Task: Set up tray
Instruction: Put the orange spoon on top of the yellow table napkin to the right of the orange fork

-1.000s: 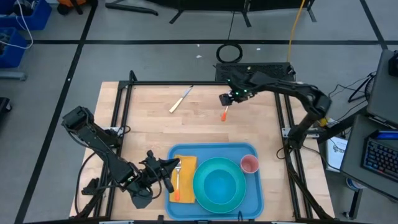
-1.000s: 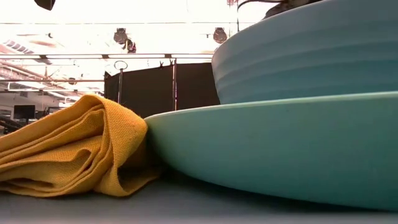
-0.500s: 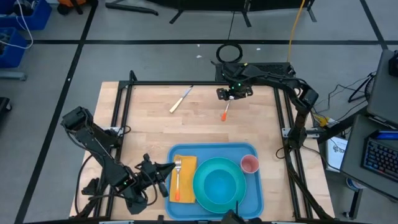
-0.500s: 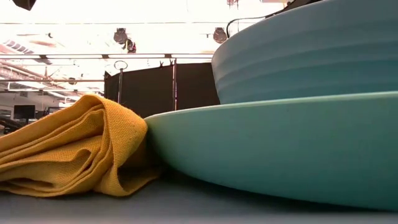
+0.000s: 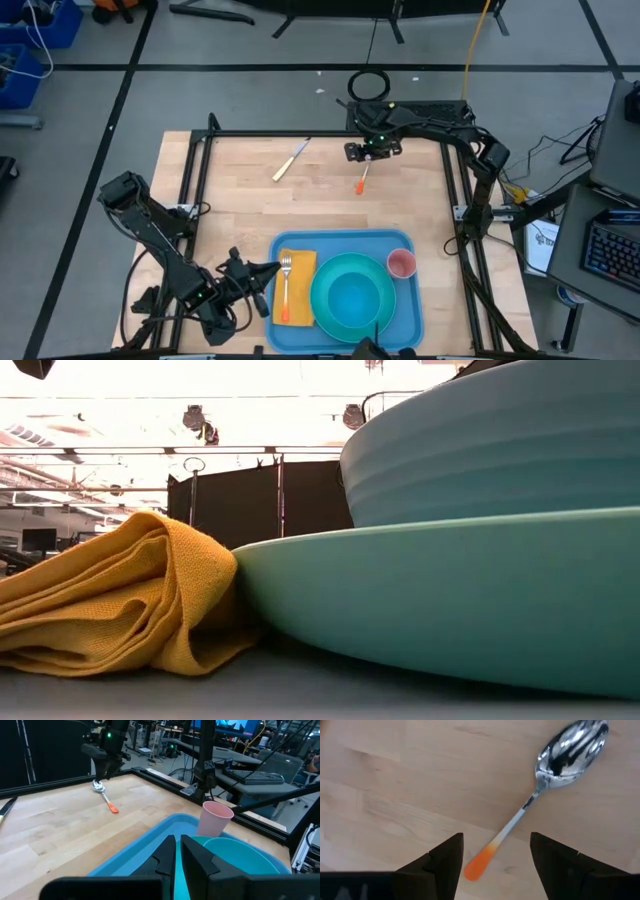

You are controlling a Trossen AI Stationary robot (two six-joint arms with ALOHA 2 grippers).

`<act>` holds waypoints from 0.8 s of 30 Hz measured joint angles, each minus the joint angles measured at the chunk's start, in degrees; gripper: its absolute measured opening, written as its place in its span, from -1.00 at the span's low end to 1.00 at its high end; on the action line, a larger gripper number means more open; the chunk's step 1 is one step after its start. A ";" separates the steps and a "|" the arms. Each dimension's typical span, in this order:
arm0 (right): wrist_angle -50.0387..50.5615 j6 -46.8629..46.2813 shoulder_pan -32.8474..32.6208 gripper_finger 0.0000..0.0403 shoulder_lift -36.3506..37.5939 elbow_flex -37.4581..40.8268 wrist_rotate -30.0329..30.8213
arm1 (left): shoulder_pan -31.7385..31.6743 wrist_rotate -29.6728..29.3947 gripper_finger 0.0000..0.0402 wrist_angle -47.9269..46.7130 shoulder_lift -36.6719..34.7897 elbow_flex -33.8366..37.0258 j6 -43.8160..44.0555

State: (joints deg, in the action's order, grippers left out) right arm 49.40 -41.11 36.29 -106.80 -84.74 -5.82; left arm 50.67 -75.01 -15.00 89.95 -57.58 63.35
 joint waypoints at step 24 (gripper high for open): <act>-9.39 -2.25 0.50 0.08 -0.06 9.29 -0.39 | 0.22 0.03 -0.85 -0.27 0.04 0.00 -0.03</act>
State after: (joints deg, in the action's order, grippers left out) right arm 40.01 -43.37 36.80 -106.87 -75.45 -6.22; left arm 50.89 -74.98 -15.28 90.00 -57.58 63.32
